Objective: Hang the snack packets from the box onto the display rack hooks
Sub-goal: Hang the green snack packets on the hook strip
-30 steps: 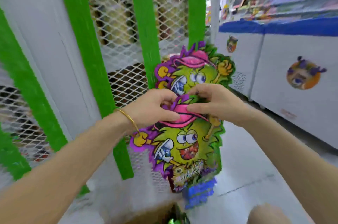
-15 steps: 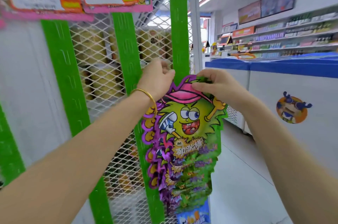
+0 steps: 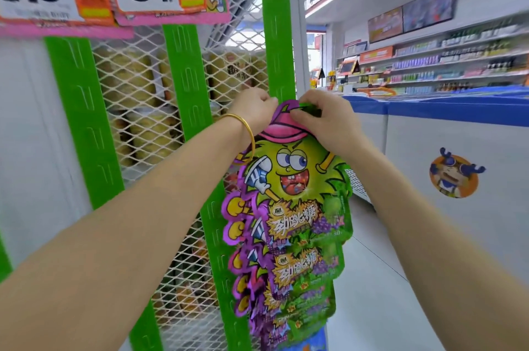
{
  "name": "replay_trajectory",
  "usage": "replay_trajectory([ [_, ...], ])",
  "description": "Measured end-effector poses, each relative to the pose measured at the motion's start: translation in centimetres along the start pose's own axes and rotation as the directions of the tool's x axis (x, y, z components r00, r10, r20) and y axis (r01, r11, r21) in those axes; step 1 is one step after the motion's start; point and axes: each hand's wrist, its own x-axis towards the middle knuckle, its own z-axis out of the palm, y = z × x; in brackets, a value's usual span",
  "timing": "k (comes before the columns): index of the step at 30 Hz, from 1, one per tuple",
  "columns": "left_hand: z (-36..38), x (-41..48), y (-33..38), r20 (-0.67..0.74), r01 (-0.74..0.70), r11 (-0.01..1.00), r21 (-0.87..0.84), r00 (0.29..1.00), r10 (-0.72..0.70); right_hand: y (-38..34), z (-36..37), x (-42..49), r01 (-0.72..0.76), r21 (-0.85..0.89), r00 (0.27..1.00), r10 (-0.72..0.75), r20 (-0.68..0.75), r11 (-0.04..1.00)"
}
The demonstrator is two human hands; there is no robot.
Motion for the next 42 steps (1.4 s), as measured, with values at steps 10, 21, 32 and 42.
replay_trajectory([
  [10,0.3,-0.3,-0.6,-0.013,0.056,0.993,-0.104,0.998,-0.058,0.3,0.7,-1.1,0.001,-0.141,1.000,0.003,0.027,0.990],
  [21,1.5,-3.1,-2.8,-0.129,-0.125,0.990,-0.058,0.985,0.117,1.1,1.1,-2.2,-0.141,-0.118,0.981,0.155,0.117,0.983],
  [32,3.0,-18.5,-12.8,-0.199,-0.221,0.975,-0.010,0.956,0.214,-3.7,6.4,-16.8,-0.055,0.149,0.998,0.048,0.049,0.987],
  [42,4.9,-39.4,-34.9,0.285,0.489,0.861,0.139,0.813,-0.508,-2.9,23.6,-43.5,-0.319,0.044,0.352,0.075,0.933,0.947],
])
